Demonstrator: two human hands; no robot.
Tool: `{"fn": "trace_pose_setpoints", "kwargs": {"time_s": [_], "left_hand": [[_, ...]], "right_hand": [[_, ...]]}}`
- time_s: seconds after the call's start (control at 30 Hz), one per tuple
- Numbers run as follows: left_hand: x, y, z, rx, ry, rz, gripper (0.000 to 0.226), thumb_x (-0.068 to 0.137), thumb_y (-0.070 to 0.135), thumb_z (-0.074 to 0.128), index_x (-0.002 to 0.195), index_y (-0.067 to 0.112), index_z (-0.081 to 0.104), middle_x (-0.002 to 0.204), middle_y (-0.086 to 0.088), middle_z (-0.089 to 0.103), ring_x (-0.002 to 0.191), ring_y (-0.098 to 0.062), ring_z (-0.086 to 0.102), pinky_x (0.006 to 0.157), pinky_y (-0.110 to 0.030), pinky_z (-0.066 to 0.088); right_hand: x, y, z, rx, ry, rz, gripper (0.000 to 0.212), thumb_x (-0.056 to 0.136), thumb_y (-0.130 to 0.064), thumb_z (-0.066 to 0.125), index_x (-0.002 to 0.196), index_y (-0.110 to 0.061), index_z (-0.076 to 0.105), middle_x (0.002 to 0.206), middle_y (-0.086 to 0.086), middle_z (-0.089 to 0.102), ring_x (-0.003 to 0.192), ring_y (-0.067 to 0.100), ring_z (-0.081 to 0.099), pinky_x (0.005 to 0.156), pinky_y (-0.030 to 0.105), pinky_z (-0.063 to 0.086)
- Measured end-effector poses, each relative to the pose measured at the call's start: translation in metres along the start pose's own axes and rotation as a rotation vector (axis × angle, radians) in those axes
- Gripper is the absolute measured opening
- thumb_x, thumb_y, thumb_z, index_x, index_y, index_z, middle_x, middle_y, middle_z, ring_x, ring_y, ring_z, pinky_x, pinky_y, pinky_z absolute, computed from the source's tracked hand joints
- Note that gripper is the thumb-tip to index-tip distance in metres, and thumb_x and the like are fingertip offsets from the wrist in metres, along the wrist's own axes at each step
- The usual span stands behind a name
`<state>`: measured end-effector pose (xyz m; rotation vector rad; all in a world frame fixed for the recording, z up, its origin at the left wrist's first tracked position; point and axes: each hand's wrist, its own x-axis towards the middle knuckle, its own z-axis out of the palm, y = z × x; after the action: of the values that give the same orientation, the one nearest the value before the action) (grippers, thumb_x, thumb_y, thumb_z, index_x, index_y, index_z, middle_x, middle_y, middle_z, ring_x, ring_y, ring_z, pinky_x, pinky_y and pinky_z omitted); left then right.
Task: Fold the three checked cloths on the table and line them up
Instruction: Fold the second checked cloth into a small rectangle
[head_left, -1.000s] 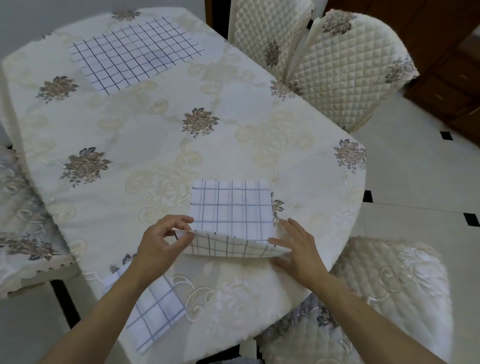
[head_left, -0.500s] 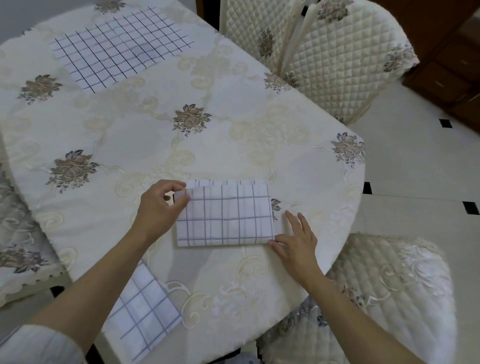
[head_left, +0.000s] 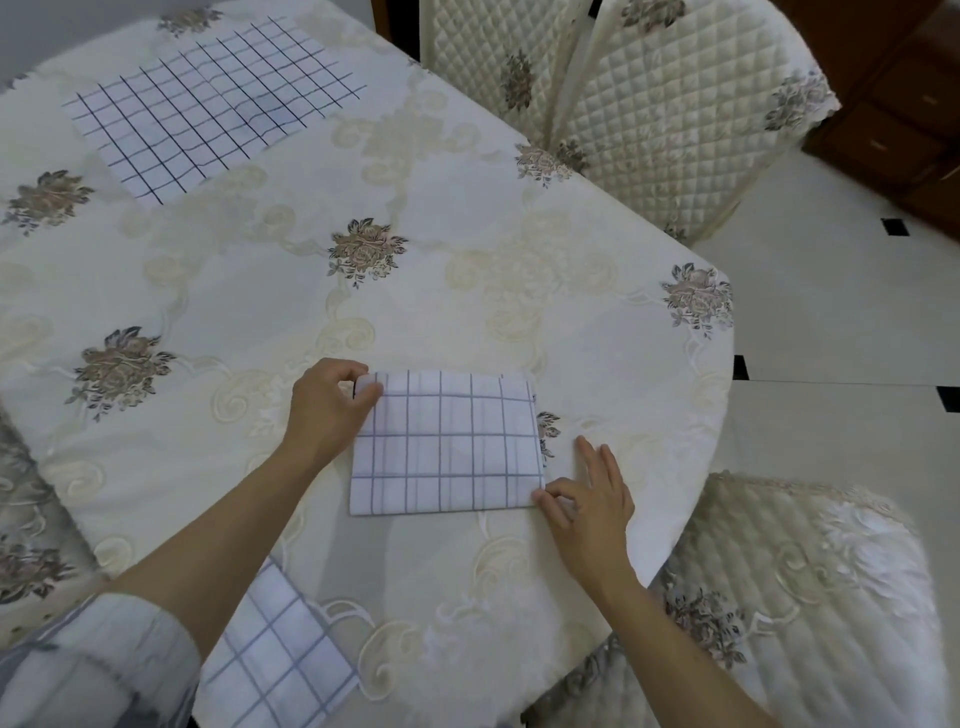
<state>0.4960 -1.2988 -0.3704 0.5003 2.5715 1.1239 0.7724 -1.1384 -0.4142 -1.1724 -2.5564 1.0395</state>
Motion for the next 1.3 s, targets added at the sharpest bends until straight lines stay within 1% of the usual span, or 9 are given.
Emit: {"fn": "trace_pose_setpoints", "kwargs": {"time_s": [0.07, 0.17, 0.23, 0.33, 0.4, 0.5, 0.73, 0.9, 1.3], "left_hand": [[0.003, -0.001, 0.004, 0.049, -0.004, 0.004, 0.011, 0.085, 0.014, 0.07, 0.083, 0.004, 0.068, 0.09, 0.0, 0.061, 0.086, -0.015, 0.054, 0.08, -0.03, 0.043], [0.008, -0.01, 0.009, 0.155, -0.017, 0.054, 0.03, 0.084, 0.016, 0.068, 0.064, -0.004, 0.058, 0.074, -0.013, 0.062, 0.072, -0.022, 0.054, 0.066, -0.037, 0.045], [0.01, -0.015, 0.011, 0.202, -0.006, 0.075, 0.029, 0.082, 0.016, 0.07, 0.061, -0.002, 0.058, 0.077, -0.016, 0.067, 0.076, -0.028, 0.059, 0.067, -0.04, 0.047], [0.009, -0.018, 0.015, 0.222, 0.026, 0.093, 0.024, 0.08, 0.014, 0.073, 0.065, -0.001, 0.063, 0.082, -0.013, 0.068, 0.08, -0.026, 0.059, 0.066, -0.033, 0.042], [0.011, -0.021, 0.017, 0.231, 0.042, 0.093, 0.022, 0.08, 0.016, 0.074, 0.068, 0.001, 0.065, 0.087, -0.009, 0.069, 0.084, -0.023, 0.057, 0.069, -0.028, 0.038], [0.015, -0.025, 0.019, 0.235, 0.047, 0.07, 0.021, 0.08, 0.017, 0.074, 0.068, 0.002, 0.065, 0.095, -0.007, 0.067, 0.09, -0.022, 0.057, 0.073, -0.026, 0.037], [0.016, -0.033, 0.025, 0.264, 0.052, 0.072, 0.015, 0.082, 0.019, 0.072, 0.075, 0.007, 0.067, 0.109, -0.005, 0.064, 0.102, -0.025, 0.053, 0.076, -0.027, 0.039], [0.012, -0.033, 0.029, 0.314, 0.073, 0.097, 0.013, 0.084, 0.019, 0.069, 0.081, 0.006, 0.069, 0.111, -0.003, 0.061, 0.105, -0.024, 0.048, 0.076, -0.029, 0.041], [0.009, -0.03, 0.033, 0.317, 0.112, 0.09, 0.013, 0.083, 0.02, 0.07, 0.076, 0.011, 0.063, 0.104, -0.003, 0.059, 0.099, -0.024, 0.048, 0.073, -0.04, 0.049]], "right_hand": [[0.0, -0.001, 0.002, 0.005, 0.016, 0.01, 0.04, 0.081, -0.063, 0.043, 0.07, -0.033, 0.067, 0.158, 0.001, 0.029, 0.15, 0.021, 0.009, 0.113, 0.046, 0.013], [0.001, -0.001, 0.005, -0.004, 0.024, 0.03, 0.037, 0.082, -0.061, 0.045, 0.071, -0.032, 0.067, 0.159, 0.001, 0.026, 0.15, 0.019, 0.008, 0.114, 0.043, 0.011], [0.001, -0.001, 0.006, -0.009, 0.028, 0.038, 0.038, 0.082, -0.061, 0.045, 0.072, -0.031, 0.066, 0.16, 0.0, 0.025, 0.15, 0.018, 0.008, 0.114, 0.042, 0.01], [0.002, -0.004, 0.006, -0.015, 0.033, 0.059, 0.038, 0.08, -0.061, 0.044, 0.069, -0.031, 0.064, 0.159, 0.0, 0.026, 0.15, 0.018, 0.008, 0.114, 0.042, 0.01], [0.004, -0.007, 0.006, -0.027, 0.025, 0.077, 0.032, 0.082, -0.055, 0.053, 0.068, -0.029, 0.064, 0.159, -0.001, 0.026, 0.15, 0.018, 0.009, 0.114, 0.042, 0.01], [0.004, -0.006, 0.007, -0.042, 0.029, 0.079, 0.024, 0.086, -0.04, 0.067, 0.066, -0.027, 0.064, 0.159, 0.0, 0.026, 0.15, 0.019, 0.009, 0.113, 0.044, 0.011], [0.006, -0.013, 0.006, -0.064, 0.048, 0.097, 0.025, 0.086, -0.035, 0.07, 0.064, -0.023, 0.064, 0.158, 0.0, 0.028, 0.149, 0.02, 0.012, 0.113, 0.044, 0.013], [0.006, -0.013, 0.006, -0.086, 0.037, 0.106, 0.024, 0.086, -0.036, 0.069, 0.066, -0.024, 0.065, 0.159, -0.002, 0.026, 0.149, 0.018, 0.01, 0.113, 0.043, 0.012], [0.007, -0.016, 0.006, -0.121, 0.049, 0.107, 0.027, 0.083, -0.035, 0.069, 0.061, -0.025, 0.058, 0.159, -0.003, 0.027, 0.149, 0.019, 0.01, 0.113, 0.044, 0.013]]}}
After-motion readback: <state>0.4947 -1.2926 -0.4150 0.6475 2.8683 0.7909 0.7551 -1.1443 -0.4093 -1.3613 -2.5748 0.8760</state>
